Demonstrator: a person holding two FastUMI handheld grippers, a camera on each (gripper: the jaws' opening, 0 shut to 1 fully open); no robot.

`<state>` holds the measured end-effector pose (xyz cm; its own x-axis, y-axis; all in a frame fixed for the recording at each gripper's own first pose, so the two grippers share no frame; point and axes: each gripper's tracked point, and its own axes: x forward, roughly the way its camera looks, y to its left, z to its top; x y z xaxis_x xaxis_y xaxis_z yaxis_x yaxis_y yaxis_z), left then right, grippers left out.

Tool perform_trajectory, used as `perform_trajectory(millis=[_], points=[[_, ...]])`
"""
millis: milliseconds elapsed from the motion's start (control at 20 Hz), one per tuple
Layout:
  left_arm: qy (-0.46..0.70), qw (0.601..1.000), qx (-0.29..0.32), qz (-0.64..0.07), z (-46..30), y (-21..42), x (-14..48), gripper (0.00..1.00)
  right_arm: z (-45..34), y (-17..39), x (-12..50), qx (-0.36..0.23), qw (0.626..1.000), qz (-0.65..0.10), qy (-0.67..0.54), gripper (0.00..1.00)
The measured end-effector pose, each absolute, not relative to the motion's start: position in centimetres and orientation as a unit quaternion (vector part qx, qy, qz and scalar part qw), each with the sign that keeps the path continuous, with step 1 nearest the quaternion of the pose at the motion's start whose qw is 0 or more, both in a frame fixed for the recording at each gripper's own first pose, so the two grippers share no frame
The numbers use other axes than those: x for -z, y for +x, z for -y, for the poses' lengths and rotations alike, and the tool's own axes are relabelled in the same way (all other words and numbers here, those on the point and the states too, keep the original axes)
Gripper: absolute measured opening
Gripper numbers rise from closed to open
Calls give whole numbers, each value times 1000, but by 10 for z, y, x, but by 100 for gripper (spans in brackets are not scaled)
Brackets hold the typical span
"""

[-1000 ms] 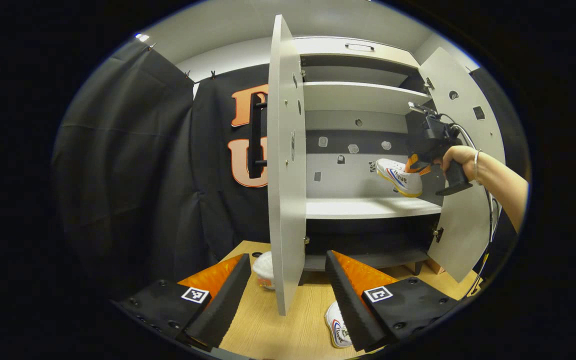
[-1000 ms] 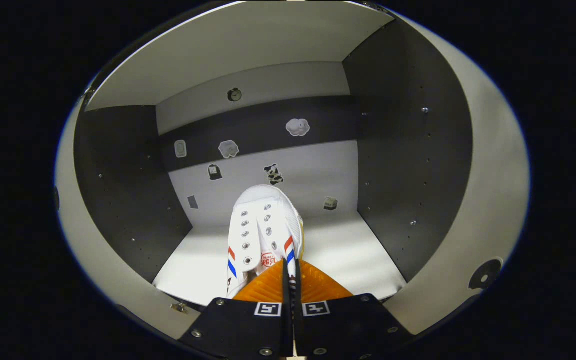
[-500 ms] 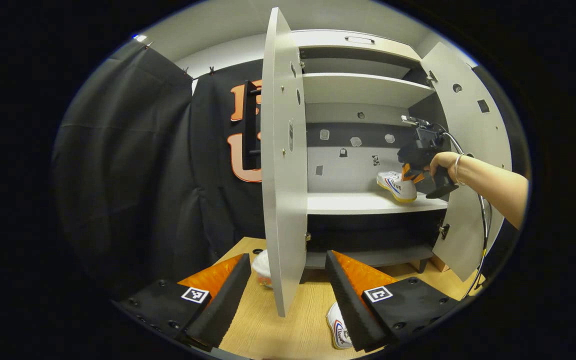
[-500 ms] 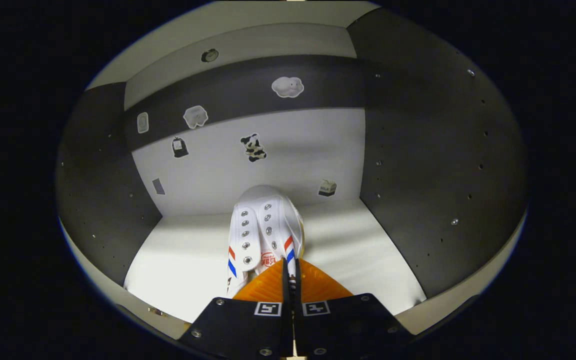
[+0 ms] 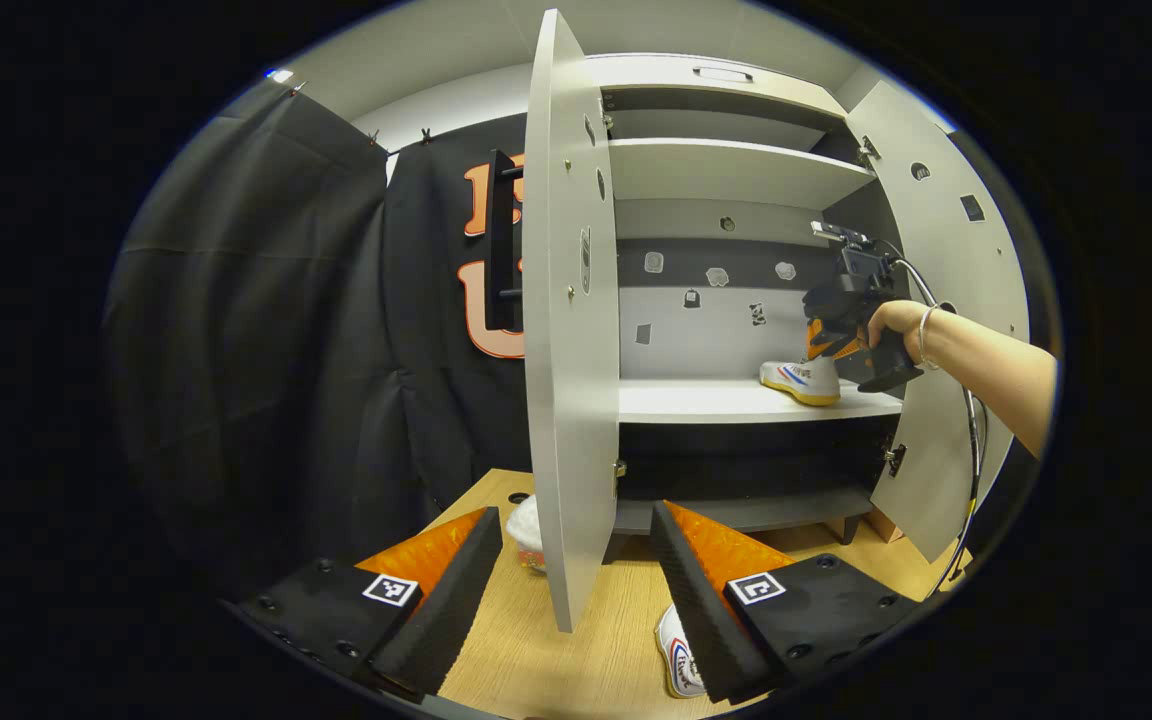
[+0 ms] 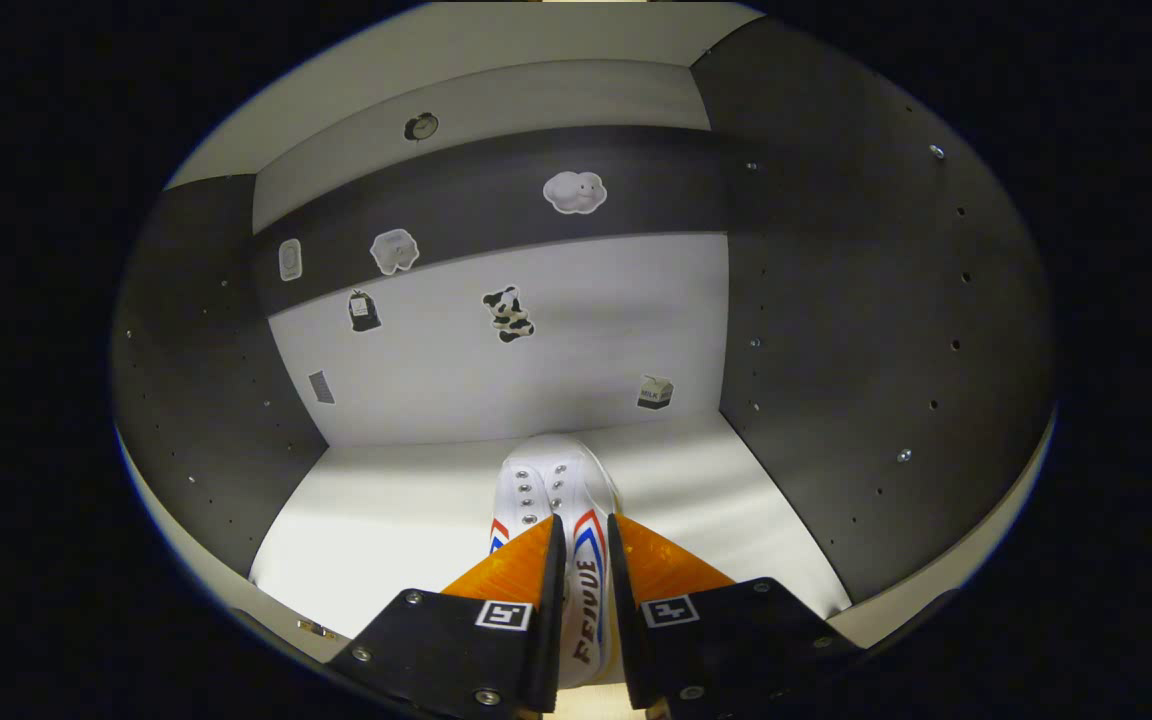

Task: Grab one shoe with the right hand and put it into the shoe cabinet, grab the other shoe with the left hand and put it into the shoe cabinet; then close the right door with the right hand and the left door with the left hand.

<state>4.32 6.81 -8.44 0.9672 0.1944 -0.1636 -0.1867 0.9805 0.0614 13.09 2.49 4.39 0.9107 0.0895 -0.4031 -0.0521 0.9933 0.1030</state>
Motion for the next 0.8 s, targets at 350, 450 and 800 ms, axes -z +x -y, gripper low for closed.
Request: perform_trajectory(millis=[350, 450, 800], points=[[19, 993, -81, -88, -56, 41, 90, 96, -24, 61, -81, -59, 989, -134, 25, 60], [17, 993, -77, -91, -52, 40, 96, 96, -23, 36, -92, -63, 991, -116, 29, 69], [15, 990, -53, -129, -36, 28, 139, 97, -12, -63, -129, -90, 994, -54, 39, 89]])
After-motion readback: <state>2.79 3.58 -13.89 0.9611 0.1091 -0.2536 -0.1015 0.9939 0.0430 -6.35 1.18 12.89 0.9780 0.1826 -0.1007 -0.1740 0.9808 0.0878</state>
